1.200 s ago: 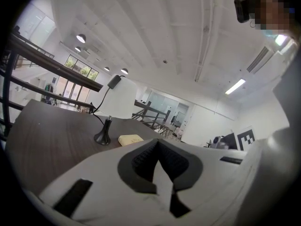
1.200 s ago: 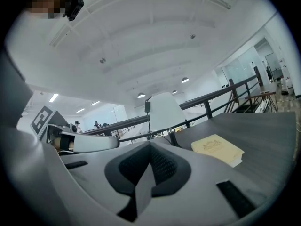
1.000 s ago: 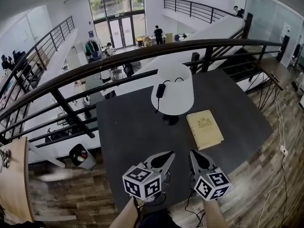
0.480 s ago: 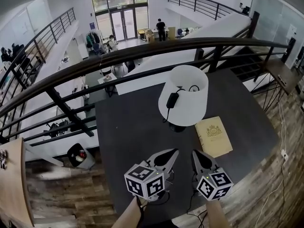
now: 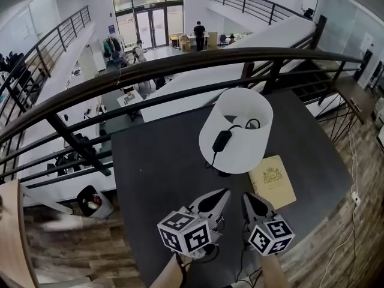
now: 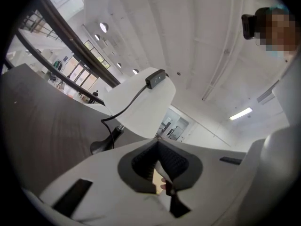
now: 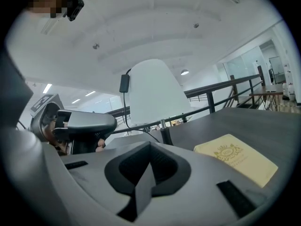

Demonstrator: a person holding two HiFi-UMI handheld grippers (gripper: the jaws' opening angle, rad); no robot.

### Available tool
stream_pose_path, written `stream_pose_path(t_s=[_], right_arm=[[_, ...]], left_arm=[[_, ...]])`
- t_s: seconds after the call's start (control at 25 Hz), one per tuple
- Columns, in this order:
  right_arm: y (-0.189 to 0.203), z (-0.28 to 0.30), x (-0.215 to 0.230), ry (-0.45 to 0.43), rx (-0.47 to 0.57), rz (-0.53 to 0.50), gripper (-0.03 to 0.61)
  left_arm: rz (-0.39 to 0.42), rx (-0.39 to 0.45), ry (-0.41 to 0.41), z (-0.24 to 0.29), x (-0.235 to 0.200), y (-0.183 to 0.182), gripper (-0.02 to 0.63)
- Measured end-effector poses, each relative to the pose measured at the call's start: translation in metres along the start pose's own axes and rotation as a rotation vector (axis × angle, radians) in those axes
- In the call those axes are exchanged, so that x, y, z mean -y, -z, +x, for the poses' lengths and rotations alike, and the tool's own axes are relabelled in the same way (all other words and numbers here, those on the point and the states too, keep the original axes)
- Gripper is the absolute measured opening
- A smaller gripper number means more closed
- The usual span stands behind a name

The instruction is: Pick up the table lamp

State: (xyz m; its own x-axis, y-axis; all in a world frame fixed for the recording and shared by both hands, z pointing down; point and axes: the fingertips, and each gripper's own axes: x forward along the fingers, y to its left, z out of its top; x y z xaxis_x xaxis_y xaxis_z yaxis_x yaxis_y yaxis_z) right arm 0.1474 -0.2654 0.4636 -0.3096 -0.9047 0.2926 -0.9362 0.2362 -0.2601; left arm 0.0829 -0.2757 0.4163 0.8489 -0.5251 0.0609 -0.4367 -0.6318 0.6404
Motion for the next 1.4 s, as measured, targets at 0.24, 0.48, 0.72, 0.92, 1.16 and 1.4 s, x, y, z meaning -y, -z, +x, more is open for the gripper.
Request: stream_pose_path(t_s=[0.24,0.48,0.72,0.92,1.16,1.4], right_arm=[[0.001,0.015,0.018,-0.002,-0.012,-0.013,-0.005],[0.007,0.032,0.035,-0.018,-0.019,-0.018,-0.003],[0.008,0.052,0.044,-0.050,-0.027,-0.030,-0.003],[0.009,0.070,0.048,-0.080,-0.036,-0.045,-0.003],[0.014,0.082,0.054,-0.100,-0.046,-0.038,-0.003],[0.023,0.091,0.053,-0.125,-0.067,-0.041,-0.003]], left_arm=[[-0.084,0.049,0.023,0.016,-0.011,0.003,0.025],[-0.155,0.110,0.041,0.026,-0.019,0.005,0.025],[-0.325,0.236,0.057,0.026,-0.027,-0.006,0.026],[-0.428,0.330,0.093,0.028,-0.037,-0.014,0.034],[-0.466,0.366,0.101,0.034,-0.045,-0.012,0.113],[-0.524,0.415,0.145,0.041,-0.047,-0.013,0.140]])
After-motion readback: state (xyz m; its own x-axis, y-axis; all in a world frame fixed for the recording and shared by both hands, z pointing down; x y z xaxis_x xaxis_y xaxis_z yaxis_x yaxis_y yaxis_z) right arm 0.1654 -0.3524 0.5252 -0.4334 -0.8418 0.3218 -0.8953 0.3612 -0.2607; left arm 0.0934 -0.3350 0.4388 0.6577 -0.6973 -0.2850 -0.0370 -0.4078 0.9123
